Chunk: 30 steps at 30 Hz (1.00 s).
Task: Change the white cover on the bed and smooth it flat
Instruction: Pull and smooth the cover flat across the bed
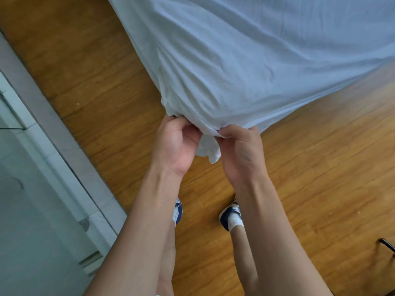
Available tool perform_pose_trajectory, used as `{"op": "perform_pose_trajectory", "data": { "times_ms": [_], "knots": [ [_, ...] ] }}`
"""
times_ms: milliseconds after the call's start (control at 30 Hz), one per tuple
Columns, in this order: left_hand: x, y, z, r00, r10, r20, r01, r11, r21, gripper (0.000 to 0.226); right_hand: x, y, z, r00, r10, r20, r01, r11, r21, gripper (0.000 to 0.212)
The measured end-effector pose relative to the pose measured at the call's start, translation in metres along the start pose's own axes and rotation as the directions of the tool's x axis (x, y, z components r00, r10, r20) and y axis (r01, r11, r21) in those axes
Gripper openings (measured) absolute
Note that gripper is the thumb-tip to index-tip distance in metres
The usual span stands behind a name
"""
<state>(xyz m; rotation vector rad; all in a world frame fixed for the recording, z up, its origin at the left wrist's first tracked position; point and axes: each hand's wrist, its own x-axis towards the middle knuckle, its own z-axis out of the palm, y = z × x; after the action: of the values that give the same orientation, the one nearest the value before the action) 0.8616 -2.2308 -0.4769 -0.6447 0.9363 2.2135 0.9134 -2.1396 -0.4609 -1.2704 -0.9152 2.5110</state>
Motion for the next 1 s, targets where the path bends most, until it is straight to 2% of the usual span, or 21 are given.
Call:
{"op": "perform_pose_trajectory", "data": {
  "times_ms": [100, 167, 233, 300, 400, 467, 533, 600, 633, 667, 700, 733, 767, 800, 833, 867, 933, 1000],
  "knots": [
    [0.005, 0.005, 0.019, 0.997, -0.038, 0.07, 0.053, 0.972, -0.229, 0.035, 0.003, -0.011, 0.006, 1.0, -0.02, -0.014, 0.02, 1.0, 0.013, 0.025],
    [0.01, 0.006, 0.025, 0.994, -0.058, 0.096, 0.089, 0.928, -0.362, 0.043, 0.005, -0.015, 0.006, 1.0, -0.001, -0.031, 0.0, 1.0, -0.005, 0.021],
    [0.015, 0.005, 0.024, 0.993, -0.062, 0.102, 0.098, 0.907, -0.41, 0.047, 0.008, -0.015, 0.005, 0.998, 0.032, -0.048, -0.032, 0.999, -0.014, 0.02],
    [0.017, 0.003, 0.018, 0.994, -0.071, 0.084, 0.101, 0.891, -0.443, 0.047, 0.01, -0.009, 0.004, 0.997, 0.063, -0.053, -0.062, 0.998, 0.011, 0.03],
    [0.013, -0.006, 0.002, 0.992, -0.101, 0.072, 0.124, 0.837, -0.532, 0.045, 0.013, 0.001, 0.0, 0.995, 0.095, -0.022, -0.089, 0.978, 0.187, 0.051],
    [0.009, -0.015, -0.006, 0.985, -0.174, -0.009, 0.141, 0.826, -0.546, 0.04, 0.014, 0.007, -0.004, 0.995, 0.098, -0.036, -0.085, 0.962, 0.258, 0.054],
    [0.007, -0.025, -0.015, 0.927, -0.331, -0.178, 0.207, 0.845, -0.492, 0.038, 0.01, 0.012, -0.011, 0.994, 0.094, -0.047, -0.08, 0.964, 0.253, 0.052],
    [0.003, -0.032, -0.017, 0.843, -0.379, -0.382, 0.304, 0.921, -0.244, 0.03, 0.002, 0.014, -0.016, 0.996, 0.086, -0.022, -0.08, 0.977, 0.196, 0.043],
    [0.0, -0.033, -0.017, 0.819, -0.293, -0.493, 0.336, 0.942, -0.001, 0.024, 0.0, 0.013, -0.018, 0.997, 0.081, -0.004, -0.08, 0.986, 0.147, 0.041],
    [-0.004, -0.033, -0.017, 0.812, -0.115, -0.572, 0.315, 0.912, 0.263, 0.018, -0.001, 0.012, -0.02, 0.997, 0.076, 0.013, -0.077, 0.992, 0.095, 0.039],
    [-0.009, -0.031, -0.016, 0.8, 0.121, -0.587, 0.242, 0.831, 0.501, 0.018, 0.0, 0.011, -0.023, 0.997, 0.072, 0.019, -0.072, 0.996, 0.049, 0.039],
    [-0.014, -0.025, -0.011, 0.797, 0.314, -0.517, 0.129, 0.746, 0.653, 0.019, 0.001, 0.009, -0.025, 0.998, 0.063, 0.012, -0.063, 0.998, 0.003, 0.04],
    [-0.016, -0.016, -0.007, 0.821, 0.389, -0.418, 0.013, 0.719, 0.695, 0.023, 0.004, 0.009, -0.028, 0.999, 0.05, -0.004, -0.05, 0.998, -0.046, 0.04],
    [-0.016, -0.006, 0.002, 0.895, 0.308, -0.322, -0.051, 0.789, 0.612, 0.032, 0.006, 0.01, -0.031, 0.999, 0.033, -0.013, -0.034, 0.995, -0.098, 0.04],
    [-0.011, -0.001, 0.009, 0.965, 0.135, -0.226, -0.01, 0.876, 0.483, 0.044, 0.007, 0.011, -0.034, 0.999, 0.017, -0.027, -0.021, 0.989, -0.144, 0.041],
    [-0.004, 0.001, 0.018, 0.988, -0.004, -0.155, 0.073, 0.895, 0.44, 0.052, 0.005, 0.012, -0.037, 0.999, 0.005, -0.042, -0.012, 0.985, -0.171, 0.044],
    [0.007, 0.0, 0.034, 0.98, -0.16, -0.12, 0.196, 0.88, 0.433, 0.055, 0.0, 0.014, -0.046, 0.993, -0.019, -0.118, 0.003, 0.99, -0.14, 0.053],
    [0.014, -0.005, 0.041, 0.962, -0.2, -0.187, 0.256, 0.899, 0.356, 0.037, -0.008, 0.011, -0.058, 0.979, -0.065, -0.193, 0.048, 0.995, -0.088, 0.059]
  ]
}}
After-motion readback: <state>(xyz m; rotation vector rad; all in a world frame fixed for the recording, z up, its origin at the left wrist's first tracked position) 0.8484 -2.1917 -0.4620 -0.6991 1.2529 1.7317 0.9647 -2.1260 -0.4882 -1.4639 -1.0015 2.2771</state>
